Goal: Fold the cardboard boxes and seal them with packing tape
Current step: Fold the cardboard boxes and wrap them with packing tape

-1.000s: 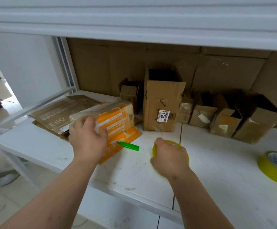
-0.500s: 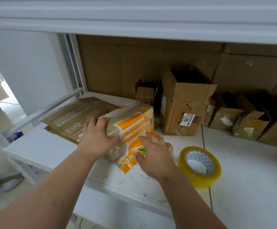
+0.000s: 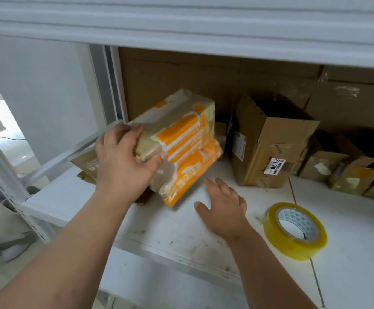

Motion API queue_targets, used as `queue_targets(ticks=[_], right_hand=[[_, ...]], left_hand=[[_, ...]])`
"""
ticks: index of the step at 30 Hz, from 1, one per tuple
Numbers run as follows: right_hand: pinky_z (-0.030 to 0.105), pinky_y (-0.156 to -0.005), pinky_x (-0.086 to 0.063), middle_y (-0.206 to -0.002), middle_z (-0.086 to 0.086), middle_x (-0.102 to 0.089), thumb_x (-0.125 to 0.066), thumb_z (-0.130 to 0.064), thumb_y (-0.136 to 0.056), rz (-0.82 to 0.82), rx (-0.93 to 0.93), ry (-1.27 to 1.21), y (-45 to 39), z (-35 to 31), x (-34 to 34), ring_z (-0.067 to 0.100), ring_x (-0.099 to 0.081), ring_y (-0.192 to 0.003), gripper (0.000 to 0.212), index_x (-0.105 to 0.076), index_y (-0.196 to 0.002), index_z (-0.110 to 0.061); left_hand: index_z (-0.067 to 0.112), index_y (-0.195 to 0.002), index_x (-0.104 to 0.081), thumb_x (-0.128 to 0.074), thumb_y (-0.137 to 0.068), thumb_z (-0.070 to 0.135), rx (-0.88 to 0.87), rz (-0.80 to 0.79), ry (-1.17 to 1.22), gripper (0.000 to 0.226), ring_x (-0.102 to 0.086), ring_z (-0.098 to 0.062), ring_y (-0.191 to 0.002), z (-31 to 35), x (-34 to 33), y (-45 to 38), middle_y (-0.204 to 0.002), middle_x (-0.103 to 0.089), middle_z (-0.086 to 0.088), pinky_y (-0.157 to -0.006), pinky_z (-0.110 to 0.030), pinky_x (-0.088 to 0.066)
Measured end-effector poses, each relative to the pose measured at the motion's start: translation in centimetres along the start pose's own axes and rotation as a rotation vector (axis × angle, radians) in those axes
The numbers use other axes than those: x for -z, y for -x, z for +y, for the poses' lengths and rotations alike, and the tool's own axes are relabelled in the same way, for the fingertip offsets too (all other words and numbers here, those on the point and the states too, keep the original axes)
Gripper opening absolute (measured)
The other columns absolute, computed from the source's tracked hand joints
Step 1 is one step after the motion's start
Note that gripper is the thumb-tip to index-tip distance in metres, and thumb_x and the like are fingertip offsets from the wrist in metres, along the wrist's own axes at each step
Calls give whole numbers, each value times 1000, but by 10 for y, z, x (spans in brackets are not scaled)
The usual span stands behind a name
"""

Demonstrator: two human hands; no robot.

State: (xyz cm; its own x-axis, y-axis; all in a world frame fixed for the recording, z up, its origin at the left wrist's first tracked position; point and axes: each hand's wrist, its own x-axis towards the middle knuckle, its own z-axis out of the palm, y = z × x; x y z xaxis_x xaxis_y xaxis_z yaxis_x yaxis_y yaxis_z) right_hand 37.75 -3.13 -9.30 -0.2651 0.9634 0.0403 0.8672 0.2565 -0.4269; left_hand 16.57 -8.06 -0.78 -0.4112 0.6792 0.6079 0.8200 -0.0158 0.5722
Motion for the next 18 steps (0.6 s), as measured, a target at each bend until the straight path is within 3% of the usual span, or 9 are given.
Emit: queue_targets(ticks=[3, 5, 7, 10, 12, 15, 18], right_hand=[[46, -117, -18, -161, -5, -23, -50, -49, -95, 55, -31, -126, 4, -8, -4, 21, -22, -147, 62, -29, -152, -36], [44, -114, -29, -155, -5, -35, -56, -48, -94, 95, -91, -484, 7, -15, -4, 18, -34, -140, 59, -37, -149, -33], [40, -110, -36, -151, -7, -40, -53, -50, -96, 50, -215, -935, 11, -23, 0, 15, -42, -133, 56, -38, -148, -35], [45, -112, -35, -147, -7, -44, -50, -51, -98, -49, -304, -1369, 15, -27, 6, 19, -47, -127, 57, -33, -150, -34], [49, -114, -35, -144, -4, -52, -51, -49, -97, -130, -241, -1494, 16, -28, 9, 24, -53, -127, 58, -35, -150, -30], [54, -110, -40, -134, 5, -63, -49, -47, -96, -234, -98, -1622, 25, -32, 14, 29, -60, -123, 51, -48, -143, -28], [53, -107, -44, -138, 5, -60, -47, -49, -97, -225, -78, -1648, 36, -29, 19, 29, -60, -124, 50, -48, -143, -32]], left_hand=[[31, -131, -62, -70, -65, 65, 257, -14, 292, 75, -51, -19, -125, -5, 5, 1, -134, -51, 3, -107, -38, -43], [31, -118, -69, -77, -71, 56, 483, -61, 677, 54, -67, -14, -105, -6, 8, 7, -119, -67, 3, -88, -33, -56], [25, -107, -73, -79, -77, 49, 737, -152, 948, 38, -74, -14, -86, -10, 10, 15, -95, -77, 5, -65, -29, -59], [23, -99, -75, -79, -67, 59, 1035, -336, 1077, 48, -75, -23, -82, -18, 12, 26, -89, -78, 0, -66, -38, -60], [21, -107, -73, -76, -60, 64, 1126, -485, 1119, 64, -74, -32, -84, -22, 9, 34, -98, -76, -7, -69, -43, -59], [21, -121, -68, -65, -68, 72, 1148, -673, 1099, 73, -71, -41, -97, -24, 4, 51, -118, -71, -7, -78, -50, -58], [22, -118, -69, -61, -81, 68, 1078, -697, 992, 60, -69, -30, -102, -18, -1, 64, -111, -73, -3, -86, -54, -56]])
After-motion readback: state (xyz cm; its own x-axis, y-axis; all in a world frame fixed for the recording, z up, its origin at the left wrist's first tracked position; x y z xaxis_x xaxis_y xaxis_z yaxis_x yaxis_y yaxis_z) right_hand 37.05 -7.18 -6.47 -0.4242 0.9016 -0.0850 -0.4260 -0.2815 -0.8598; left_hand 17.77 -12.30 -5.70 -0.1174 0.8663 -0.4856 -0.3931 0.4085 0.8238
